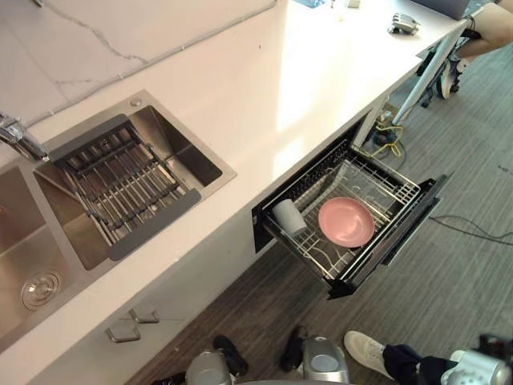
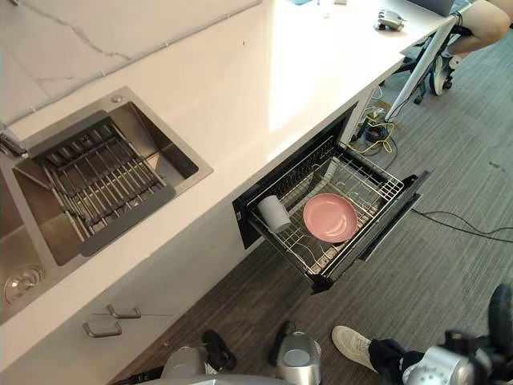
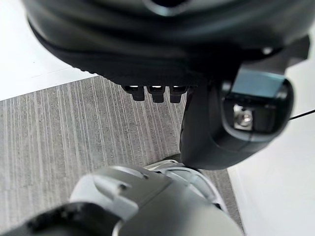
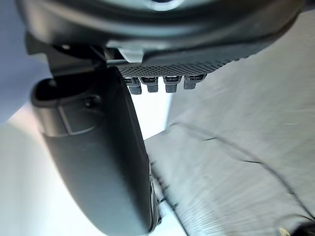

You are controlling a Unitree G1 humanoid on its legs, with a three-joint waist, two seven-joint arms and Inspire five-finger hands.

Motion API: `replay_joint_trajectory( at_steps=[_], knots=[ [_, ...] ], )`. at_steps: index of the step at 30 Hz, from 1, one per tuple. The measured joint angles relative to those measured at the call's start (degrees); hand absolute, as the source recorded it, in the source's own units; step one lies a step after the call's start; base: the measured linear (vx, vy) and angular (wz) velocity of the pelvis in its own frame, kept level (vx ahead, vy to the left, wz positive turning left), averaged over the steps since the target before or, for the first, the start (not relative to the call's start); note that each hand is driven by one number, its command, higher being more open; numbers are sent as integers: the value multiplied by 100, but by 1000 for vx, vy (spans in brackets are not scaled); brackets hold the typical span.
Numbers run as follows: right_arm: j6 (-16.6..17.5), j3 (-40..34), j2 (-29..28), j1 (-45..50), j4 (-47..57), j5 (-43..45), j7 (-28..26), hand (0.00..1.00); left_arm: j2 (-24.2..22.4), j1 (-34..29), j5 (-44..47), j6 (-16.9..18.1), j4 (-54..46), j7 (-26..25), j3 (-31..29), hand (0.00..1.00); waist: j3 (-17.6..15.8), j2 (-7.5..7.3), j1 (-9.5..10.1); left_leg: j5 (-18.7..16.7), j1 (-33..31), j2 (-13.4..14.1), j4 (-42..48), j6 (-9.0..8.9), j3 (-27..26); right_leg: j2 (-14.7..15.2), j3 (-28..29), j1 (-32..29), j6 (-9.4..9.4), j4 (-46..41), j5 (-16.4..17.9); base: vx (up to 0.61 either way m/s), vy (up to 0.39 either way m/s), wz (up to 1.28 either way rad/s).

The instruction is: Walk over to the sink, pick up the cup, carry it to the dishwasher, place the cup inside the dishwasher, then close the dishwasher door

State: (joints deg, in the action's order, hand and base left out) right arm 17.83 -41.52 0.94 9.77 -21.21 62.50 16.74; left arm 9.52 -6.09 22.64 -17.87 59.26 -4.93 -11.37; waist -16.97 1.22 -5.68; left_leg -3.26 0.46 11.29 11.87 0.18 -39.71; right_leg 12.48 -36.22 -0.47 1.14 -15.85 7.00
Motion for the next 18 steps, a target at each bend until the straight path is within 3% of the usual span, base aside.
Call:
replay_joint_trajectory(
  at_steps=[5,7,12,18],
  knots=[
    [-77,1222,-504,85,-115,367,-1059,100,-215,-89,-1,110,0,29,-9,100,130,222,99,206,41,-162,-418,21,81,43,-235,71,33,82,-9,-37,7,25],
    [-102,1679,-477,-45,-146,353,-1466,100,-301,-106,0,161,-11,112,-16,100,154,260,245,348,48,-232,-598,16,120,102,-456,149,52,77,5,-13,22,49],
    [-18,1722,-213,-270,-643,289,-1699,100,-375,-346,23,219,13,283,-64,100,143,243,378,534,46,-407,-782,28,357,311,-808,272,127,-114,110,21,32,42],
    [-51,1738,115,-601,-1180,284,-1785,100,-386,-436,35,355,124,435,-68,100,141,246,462,613,31,-472,-764,21,611,363,-1029,426,157,-120,121,-3,46,19]
  ],
)
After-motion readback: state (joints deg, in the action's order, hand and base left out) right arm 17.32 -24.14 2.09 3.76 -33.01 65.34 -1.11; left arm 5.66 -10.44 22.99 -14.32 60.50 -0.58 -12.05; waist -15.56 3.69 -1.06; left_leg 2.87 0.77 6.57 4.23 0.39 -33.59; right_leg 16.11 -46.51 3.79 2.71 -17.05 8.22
